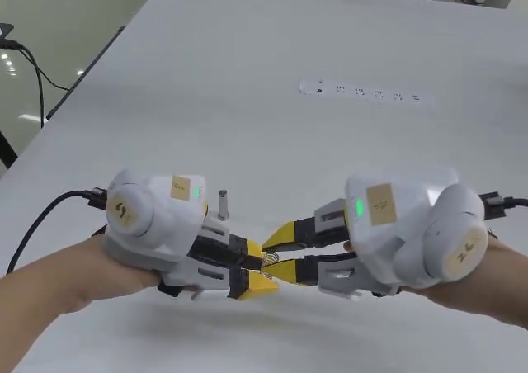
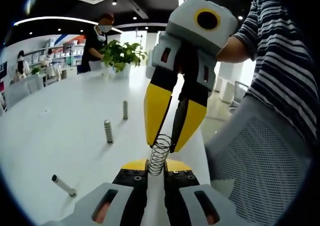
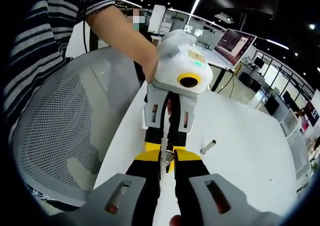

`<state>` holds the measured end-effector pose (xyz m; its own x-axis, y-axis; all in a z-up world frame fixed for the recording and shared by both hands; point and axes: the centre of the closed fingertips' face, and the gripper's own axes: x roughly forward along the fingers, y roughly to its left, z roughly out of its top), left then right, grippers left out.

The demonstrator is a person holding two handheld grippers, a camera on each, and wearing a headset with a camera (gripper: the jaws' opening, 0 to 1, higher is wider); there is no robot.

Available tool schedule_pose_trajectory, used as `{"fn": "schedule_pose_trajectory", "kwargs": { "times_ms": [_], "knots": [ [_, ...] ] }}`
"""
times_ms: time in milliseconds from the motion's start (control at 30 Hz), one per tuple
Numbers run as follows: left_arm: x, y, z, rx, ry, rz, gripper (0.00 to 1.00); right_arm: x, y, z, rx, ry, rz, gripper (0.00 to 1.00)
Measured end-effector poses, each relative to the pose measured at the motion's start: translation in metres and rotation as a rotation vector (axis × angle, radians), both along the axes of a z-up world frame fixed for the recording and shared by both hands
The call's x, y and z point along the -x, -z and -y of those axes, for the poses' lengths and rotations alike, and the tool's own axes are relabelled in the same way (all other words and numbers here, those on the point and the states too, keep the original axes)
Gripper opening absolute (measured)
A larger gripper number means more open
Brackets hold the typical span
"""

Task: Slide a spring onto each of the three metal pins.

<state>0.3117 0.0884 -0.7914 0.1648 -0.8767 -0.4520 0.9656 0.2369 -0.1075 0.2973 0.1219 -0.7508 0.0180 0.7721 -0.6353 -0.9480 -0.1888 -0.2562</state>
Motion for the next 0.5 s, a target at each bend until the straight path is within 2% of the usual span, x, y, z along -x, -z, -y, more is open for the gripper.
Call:
{"fn": "schedule_pose_trajectory", "kwargs": {
  "times_ms": [267, 500],
  "knots": [
    [-0.0023, -0.0005, -0.0020, -0.006, -0.017, -0.007, 0.07, 0.0006, 0.0000, -0.0006, 0.013, -0.012, 0.024, 0.07],
    [-0.0025, 0.0012, -0.0040, -0.022, -0.034, -0.015, 0.14, -0.0003, 0.0017, 0.0005, 0.022, -0.013, 0.033, 0.07]
  ]
}}
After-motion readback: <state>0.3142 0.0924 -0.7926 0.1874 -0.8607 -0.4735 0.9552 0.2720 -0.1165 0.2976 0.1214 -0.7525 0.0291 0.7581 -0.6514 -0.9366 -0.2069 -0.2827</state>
